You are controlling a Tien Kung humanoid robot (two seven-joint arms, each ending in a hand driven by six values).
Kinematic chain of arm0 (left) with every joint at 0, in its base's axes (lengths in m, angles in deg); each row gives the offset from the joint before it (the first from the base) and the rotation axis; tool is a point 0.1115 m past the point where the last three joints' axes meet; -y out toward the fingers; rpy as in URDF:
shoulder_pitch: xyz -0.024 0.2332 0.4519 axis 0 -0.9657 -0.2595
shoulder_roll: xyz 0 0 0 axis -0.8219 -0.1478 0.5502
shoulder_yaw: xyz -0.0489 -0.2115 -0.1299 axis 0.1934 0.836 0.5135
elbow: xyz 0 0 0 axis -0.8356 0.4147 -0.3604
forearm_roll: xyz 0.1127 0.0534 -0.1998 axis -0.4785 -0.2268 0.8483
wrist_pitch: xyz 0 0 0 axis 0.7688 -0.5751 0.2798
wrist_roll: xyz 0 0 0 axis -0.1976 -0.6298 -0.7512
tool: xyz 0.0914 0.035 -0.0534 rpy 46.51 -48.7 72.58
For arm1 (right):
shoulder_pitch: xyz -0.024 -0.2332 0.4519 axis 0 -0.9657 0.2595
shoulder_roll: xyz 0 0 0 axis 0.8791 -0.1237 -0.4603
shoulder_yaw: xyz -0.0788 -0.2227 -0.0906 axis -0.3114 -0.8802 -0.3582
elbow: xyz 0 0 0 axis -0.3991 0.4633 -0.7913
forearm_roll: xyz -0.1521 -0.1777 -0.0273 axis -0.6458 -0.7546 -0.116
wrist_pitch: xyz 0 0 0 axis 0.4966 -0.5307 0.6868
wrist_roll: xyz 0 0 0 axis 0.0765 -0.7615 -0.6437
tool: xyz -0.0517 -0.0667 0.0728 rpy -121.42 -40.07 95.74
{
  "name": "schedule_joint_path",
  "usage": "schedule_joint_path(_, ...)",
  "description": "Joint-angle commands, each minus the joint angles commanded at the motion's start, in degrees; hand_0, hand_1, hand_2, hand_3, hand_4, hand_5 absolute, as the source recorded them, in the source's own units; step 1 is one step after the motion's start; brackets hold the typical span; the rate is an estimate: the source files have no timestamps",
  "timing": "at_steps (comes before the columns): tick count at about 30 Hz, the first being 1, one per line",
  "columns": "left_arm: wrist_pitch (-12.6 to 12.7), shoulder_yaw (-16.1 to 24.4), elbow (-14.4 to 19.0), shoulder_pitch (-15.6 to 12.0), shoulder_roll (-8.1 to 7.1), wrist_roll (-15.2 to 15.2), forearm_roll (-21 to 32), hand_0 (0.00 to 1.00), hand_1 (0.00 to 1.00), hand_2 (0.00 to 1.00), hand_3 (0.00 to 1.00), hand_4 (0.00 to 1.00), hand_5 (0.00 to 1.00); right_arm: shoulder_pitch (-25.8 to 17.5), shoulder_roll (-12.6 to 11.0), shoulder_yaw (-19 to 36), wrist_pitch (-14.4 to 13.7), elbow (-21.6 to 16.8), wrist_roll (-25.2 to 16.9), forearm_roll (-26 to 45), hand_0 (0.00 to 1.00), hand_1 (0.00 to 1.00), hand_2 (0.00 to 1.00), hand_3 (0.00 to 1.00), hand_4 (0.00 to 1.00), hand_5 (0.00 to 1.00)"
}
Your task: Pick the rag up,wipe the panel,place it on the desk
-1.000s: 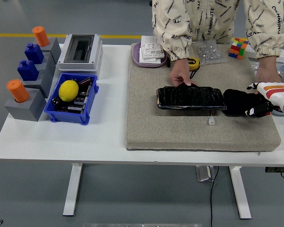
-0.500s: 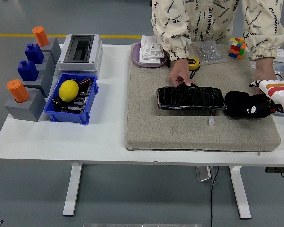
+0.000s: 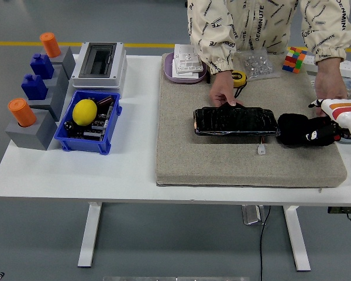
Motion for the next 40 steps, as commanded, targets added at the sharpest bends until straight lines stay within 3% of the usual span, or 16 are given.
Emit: schedule_joint_path(40, 0.0, 0.6, 0.0, 0.3, 0.19, 0.1, 0.0, 0.725, 0.716, 0.766, 0.628, 0.695, 0.583, 0.6, 0.1, 0.3, 0.2, 0.0, 0.1, -0.1, 0.854, 0.810, 0.881, 0.862, 0.998, 0.464)
